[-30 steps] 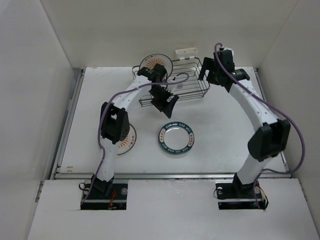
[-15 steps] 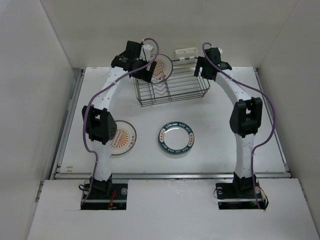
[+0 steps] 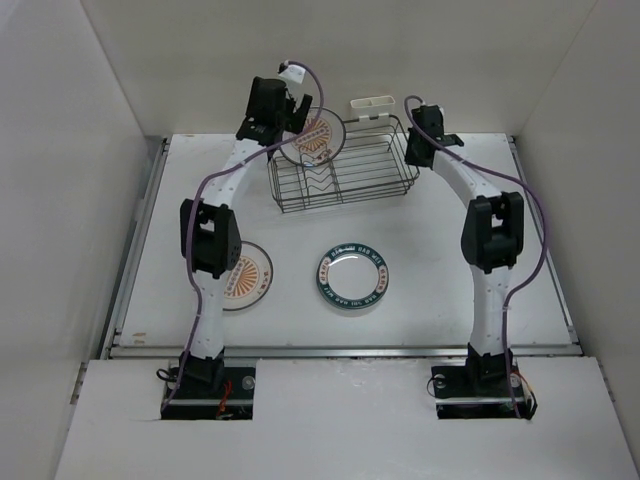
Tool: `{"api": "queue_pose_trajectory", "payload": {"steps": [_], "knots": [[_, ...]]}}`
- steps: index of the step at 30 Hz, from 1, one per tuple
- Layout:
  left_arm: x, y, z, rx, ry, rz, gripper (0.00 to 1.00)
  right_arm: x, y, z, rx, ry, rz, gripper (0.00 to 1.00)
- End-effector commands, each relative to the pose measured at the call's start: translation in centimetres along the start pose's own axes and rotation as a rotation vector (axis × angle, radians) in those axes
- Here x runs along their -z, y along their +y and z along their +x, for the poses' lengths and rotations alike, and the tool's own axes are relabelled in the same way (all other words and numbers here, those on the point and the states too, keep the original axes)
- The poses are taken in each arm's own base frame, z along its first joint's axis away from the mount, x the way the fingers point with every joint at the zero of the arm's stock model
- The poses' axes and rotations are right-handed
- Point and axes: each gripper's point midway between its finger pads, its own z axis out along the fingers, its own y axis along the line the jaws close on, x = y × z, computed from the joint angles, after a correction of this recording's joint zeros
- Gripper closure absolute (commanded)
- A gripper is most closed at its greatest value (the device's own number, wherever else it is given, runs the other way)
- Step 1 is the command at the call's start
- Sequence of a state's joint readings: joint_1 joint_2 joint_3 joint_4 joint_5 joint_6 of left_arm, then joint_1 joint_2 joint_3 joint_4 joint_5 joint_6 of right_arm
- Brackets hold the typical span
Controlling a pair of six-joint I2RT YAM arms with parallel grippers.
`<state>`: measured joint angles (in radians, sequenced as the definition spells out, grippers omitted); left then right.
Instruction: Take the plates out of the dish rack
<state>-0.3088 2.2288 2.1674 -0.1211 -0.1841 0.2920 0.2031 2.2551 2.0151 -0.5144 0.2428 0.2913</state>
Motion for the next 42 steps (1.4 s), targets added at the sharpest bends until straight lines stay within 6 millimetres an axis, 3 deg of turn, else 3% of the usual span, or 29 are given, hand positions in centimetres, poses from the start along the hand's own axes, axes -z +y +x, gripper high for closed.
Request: {"api": "queue_pose_trajectory", "payload": {"steps": [1,6,11,13,14,15,17,18,20,22,23,24,25,27,32,35,38,40,41,42], "knots": [[-1.7,0.1,-1.6,-0.002,-0.117,0.006,0.0,0.3,1.6,2.0,-0.005,0.04,-0.064,0.88],[-4.2,0.4,-1.2,0.076,-0.174,0.028,0.0,2.4,1.8,2.0,-0.01,0.03,-0.114,1.0],[-5.4,-0.3,-1.8,0.124,-0.234,0.103,0.0,3.7,2.5,2.8,0.006,0.039,-0.161,1.0],[-6.1,-0.3,-1.5,0.145,-0.242,0.116,0.0,4.1,2.8,3.4,0.009,0.064,-0.186,1.0],[-5.8,-0.2,-2.7,0.155,-0.266,0.125,0.0,4.1,2.8,4.2,0.024,0.09,-0.197,1.0],[-6.2,-1.1,-2.0,0.15,-0.26,0.164,0.02,4.1,2.9,4.7,0.038,0.103,-0.211,1.0],[-6.4,-0.9,-1.4,0.179,-0.243,0.203,0.09,4.9,2.7,5.3,0.039,0.115,-0.22,1.0],[-5.9,-2.1,-1.9,0.171,-0.256,0.278,0.12,5.0,2.6,5.5,0.039,0.119,-0.218,1.0],[-5.7,-2.4,-0.9,0.197,-0.224,0.358,0.22,5.2,2.3,6.0,0.05,0.127,-0.216,1.0],[-5.2,-4.4,0.2,0.205,-0.195,0.491,0.3,5.3,2.5,6.1,0.072,0.129,-0.23,1.0],[-4.8,-4.8,-0.2,0.202,-0.203,0.527,0.35,5.3,2.4,6.3,0.074,0.138,-0.228,1.0],[-5.0,-4.9,0.8,0.219,-0.18,0.551,0.42,5.3,2.4,6.3,0.074,0.138,-0.228,1.0],[-4.4,-5.3,-0.1,0.228,-0.197,0.591,0.58,5.4,2.4,6.6,0.084,0.149,-0.234,1.0],[-4.5,-4.7,0.6,0.259,-0.181,0.611,0.68,5.5,2.5,6.2,0.083,0.141,-0.237,1.0],[-4.1,-5.6,2.6,0.275,-0.128,0.718,0.67,5.4,2.8,6.4,0.084,0.164,-0.25,0.99],[-3.7,-6.4,3.5,0.264,-0.109,0.77,0.52,5.3,2.8,6.6,0.085,0.174,-0.247,0.99],[-4.0,-6.8,4.0,0.267,-0.102,0.785,0.47,5.3,2.7,6.8,0.096,0.183,-0.245,0.97],[-4.5,-6.9,4.6,0.273,-0.083,0.778,0.55,5.5,2.7,6.7,0.096,0.185,-0.245,0.97],[-4.6,-6.6,4.3,0.27,-0.089,0.76,0.72,5.5,2.7,6.7,0.096,0.185,-0.245,0.97],[-4.7,-6.4,4.3,0.279,-0.085,0.75,0.8,5.5,2.6,6.7,0.105,0.184,-0.245,0.96]]}}
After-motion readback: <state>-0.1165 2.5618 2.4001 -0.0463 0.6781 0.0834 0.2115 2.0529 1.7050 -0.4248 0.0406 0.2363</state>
